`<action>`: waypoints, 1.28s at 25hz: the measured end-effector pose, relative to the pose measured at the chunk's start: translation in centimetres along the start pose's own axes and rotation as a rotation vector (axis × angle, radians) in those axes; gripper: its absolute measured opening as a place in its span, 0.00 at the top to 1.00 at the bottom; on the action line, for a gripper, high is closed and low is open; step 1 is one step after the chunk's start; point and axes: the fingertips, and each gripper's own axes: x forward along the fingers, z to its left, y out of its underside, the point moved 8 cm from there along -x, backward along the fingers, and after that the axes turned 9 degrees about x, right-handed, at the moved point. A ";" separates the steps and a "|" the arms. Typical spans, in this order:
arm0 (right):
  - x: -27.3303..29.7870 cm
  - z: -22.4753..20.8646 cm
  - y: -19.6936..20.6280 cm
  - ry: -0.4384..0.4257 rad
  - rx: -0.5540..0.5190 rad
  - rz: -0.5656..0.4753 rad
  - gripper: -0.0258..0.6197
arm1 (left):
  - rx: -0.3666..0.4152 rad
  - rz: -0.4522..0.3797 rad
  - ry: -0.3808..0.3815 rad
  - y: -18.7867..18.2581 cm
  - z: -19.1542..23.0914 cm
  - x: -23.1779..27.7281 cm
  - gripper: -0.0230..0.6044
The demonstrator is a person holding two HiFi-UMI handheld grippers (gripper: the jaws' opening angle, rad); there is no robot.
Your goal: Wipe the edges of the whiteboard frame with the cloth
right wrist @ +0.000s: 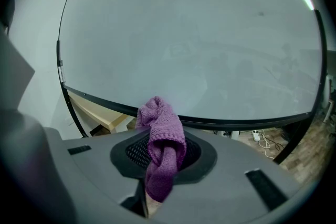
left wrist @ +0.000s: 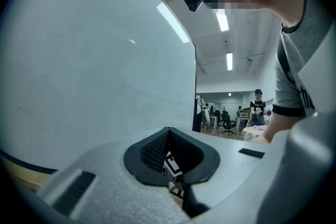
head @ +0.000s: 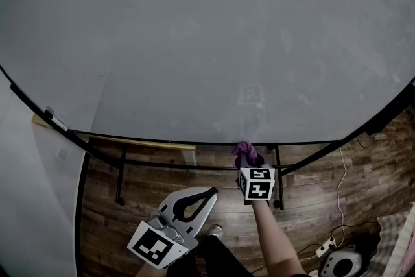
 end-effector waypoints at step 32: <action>-0.6 -1.3 0.0 0.073 0.104 -0.015 0.85 | 0.011 0.032 0.103 -0.3 1.2 1.3 0.94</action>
